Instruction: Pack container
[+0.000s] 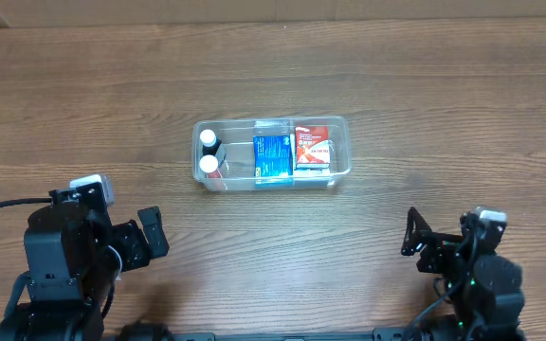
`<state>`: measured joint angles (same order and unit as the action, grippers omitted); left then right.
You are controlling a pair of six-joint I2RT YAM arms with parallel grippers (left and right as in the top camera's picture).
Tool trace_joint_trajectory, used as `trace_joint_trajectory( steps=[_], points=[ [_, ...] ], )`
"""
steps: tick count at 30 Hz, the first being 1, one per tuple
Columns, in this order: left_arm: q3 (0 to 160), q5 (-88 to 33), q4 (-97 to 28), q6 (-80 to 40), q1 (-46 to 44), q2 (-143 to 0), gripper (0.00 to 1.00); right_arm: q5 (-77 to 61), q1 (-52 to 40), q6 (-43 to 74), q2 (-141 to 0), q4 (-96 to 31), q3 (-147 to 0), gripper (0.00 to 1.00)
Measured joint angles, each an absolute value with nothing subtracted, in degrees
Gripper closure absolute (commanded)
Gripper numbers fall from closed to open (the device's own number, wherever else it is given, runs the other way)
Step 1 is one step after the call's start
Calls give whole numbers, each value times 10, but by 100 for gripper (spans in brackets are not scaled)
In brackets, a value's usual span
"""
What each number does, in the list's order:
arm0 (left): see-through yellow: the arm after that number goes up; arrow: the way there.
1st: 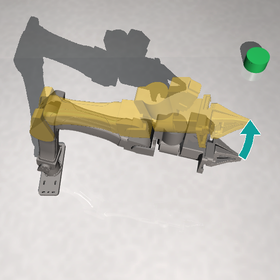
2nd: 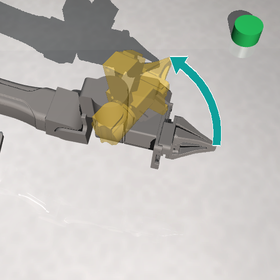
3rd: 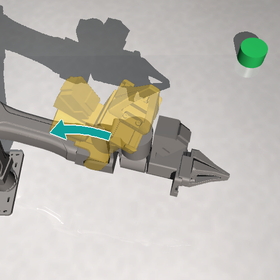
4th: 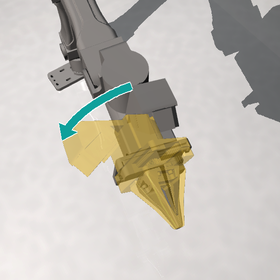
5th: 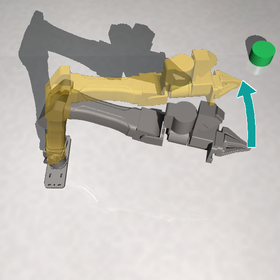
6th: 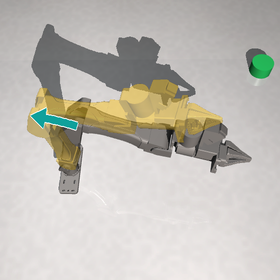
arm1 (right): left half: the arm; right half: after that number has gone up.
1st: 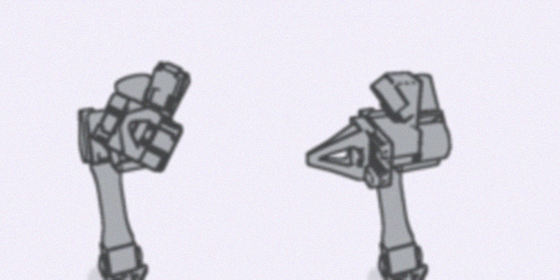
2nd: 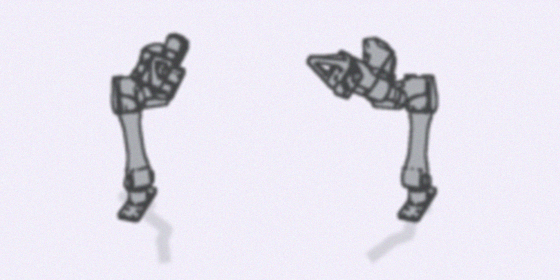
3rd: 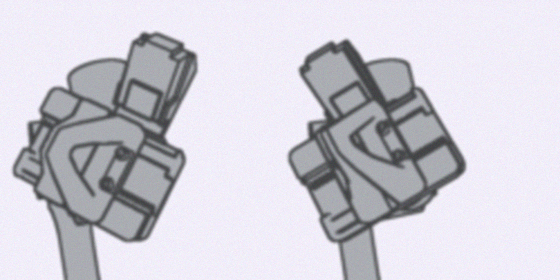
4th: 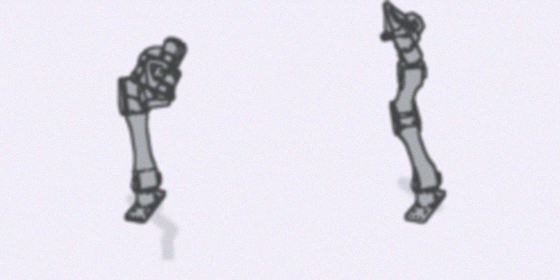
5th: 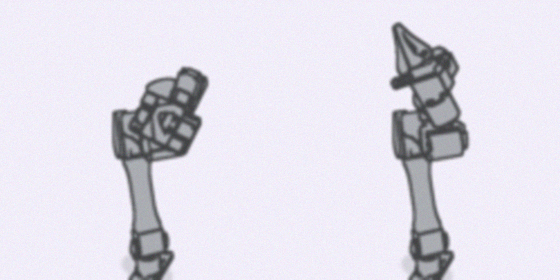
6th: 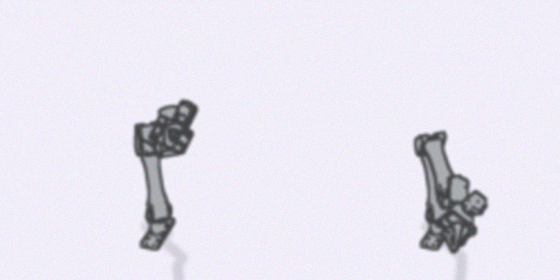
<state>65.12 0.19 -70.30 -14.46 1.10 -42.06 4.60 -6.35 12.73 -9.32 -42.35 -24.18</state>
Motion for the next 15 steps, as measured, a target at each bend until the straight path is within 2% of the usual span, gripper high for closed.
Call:
trace_joint_trajectory(
  steps=[5, 15],
  points=[
    [651, 2, -703, -145, 11, -421, 0, 38, -63, 117, -17, -325, -163, 0],
    [651, 2, -703, -145, 11, -421, 0, 25, -60, -12, -6, -55, -61, 0]
  ],
)
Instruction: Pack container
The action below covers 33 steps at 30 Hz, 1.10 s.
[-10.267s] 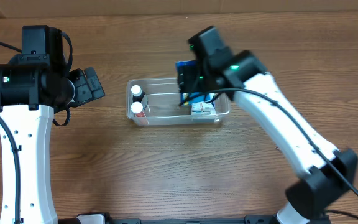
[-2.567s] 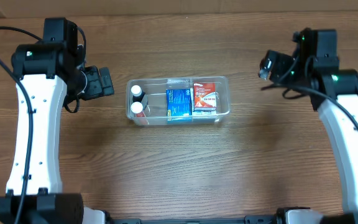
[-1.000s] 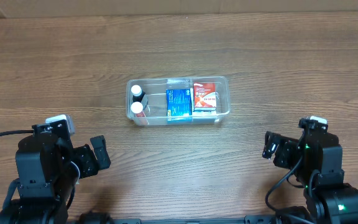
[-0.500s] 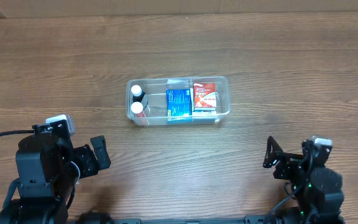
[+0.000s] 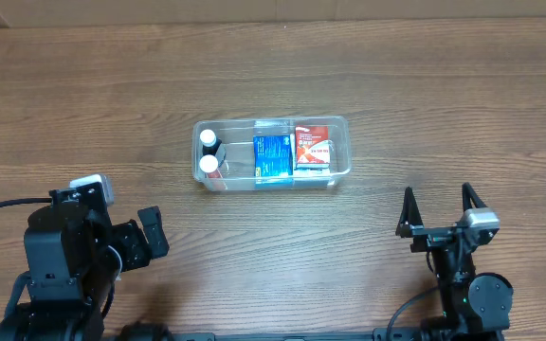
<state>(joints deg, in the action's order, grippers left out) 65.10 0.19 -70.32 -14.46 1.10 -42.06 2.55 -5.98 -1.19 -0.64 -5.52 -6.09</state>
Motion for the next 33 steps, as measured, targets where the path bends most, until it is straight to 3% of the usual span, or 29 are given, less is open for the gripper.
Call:
trace_joint_trajectory(
  steps=[33],
  points=[
    [651, 2, -703, -145, 11, -421, 0, 4, -53, -63, -7, -51, -10, 0]
  ],
)
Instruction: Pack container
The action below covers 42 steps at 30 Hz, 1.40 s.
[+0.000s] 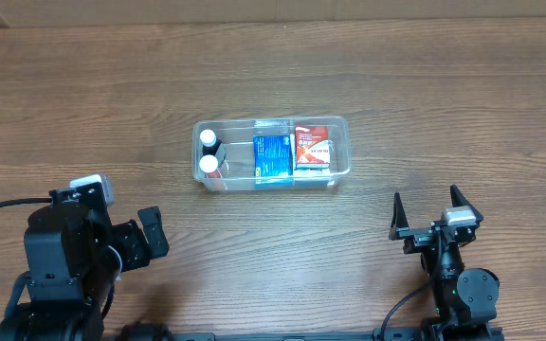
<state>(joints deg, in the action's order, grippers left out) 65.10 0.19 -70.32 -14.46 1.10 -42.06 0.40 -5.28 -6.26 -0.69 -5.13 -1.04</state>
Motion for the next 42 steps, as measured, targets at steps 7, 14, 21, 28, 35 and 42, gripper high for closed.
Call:
trace_joint_trajectory(
  steps=[7, 14, 21, 28, 35, 42],
  points=[
    [651, 2, -703, -145, -9, -416, 0, 4, -53, -62, -7, -52, -10, 0],
    [615, 13, -689, -130, -33, -347, 0, 4, -53, -62, -7, -52, -10, 0],
    [377, 1, -444, -74, -34, -195, 0, 4, -53, -63, -7, -51, -10, 0],
    [137, -30, -145, -17, -34, -87, 0, 4, -53, -63, -7, -52, -10, 0],
    [19, -39, 15, 37, -34, -19, 0, 4, -53, -63, -7, -52, -10, 0],
    [5, -39, -9, 61, -34, -9, 0, 4, -53, -63, -7, -51, -10, 0]
  ],
)
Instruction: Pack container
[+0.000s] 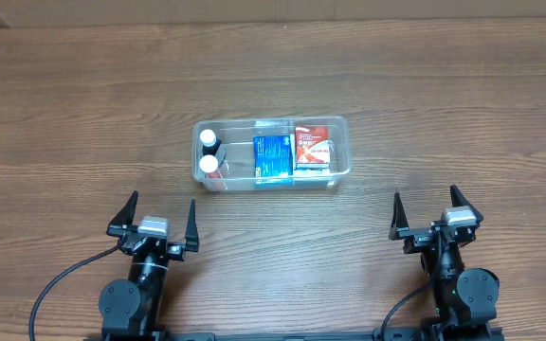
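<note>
A clear plastic container [341, 128] lies in the middle of the table. Inside it are two small white-capped bottles [209, 152] at the left end, a blue box [273, 157] in the middle and a red and white box [313, 148] at the right. My left gripper [155, 216] stands open near the front edge, below and left of the container, with nothing between its fingers. My right gripper [429, 212] stands open at the front right, also empty.
A brown wooden table [273, 57] stretches all around the container. A black cable [60, 284] runs from the left arm toward the front left corner.
The left arm has swung from a turned pose at the far left to a straight pose nearer the middle, gripper open and pointing at the container. The right arm has not moved.
At first both arms sat turned aside near the front corners, the container packed with bottles and boxes. The right arm then faced forward with its gripper open and shifted slightly left. Now the left arm faces forward too. The container's contents stayed the same.
</note>
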`<state>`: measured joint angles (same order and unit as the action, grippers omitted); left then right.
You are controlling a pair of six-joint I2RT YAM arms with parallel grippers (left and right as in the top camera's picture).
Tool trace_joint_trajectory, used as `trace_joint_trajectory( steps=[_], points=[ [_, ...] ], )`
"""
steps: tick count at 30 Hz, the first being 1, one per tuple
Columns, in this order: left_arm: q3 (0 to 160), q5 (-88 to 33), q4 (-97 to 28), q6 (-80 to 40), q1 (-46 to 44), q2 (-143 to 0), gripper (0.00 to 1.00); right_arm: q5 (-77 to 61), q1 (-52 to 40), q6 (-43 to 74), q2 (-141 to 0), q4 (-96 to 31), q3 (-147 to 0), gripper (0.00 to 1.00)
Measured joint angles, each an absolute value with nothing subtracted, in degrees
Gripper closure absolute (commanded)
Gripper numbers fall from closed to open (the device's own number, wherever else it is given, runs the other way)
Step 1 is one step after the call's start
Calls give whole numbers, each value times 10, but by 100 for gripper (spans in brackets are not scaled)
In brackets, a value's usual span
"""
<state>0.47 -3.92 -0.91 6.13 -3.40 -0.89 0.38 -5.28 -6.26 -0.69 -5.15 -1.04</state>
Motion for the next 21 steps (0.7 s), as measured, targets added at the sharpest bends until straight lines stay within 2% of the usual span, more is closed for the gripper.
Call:
trace_joint_trajectory(
  steps=[3, 21],
  points=[
    [5, -39, -40, 63, -34, -9, 0, 4, -53, -63, -7, -51, -10, 0],
    [5, -39, -40, 64, -34, -9, 0, 4, -53, -63, -7, -51, -10, 0]
  ],
)
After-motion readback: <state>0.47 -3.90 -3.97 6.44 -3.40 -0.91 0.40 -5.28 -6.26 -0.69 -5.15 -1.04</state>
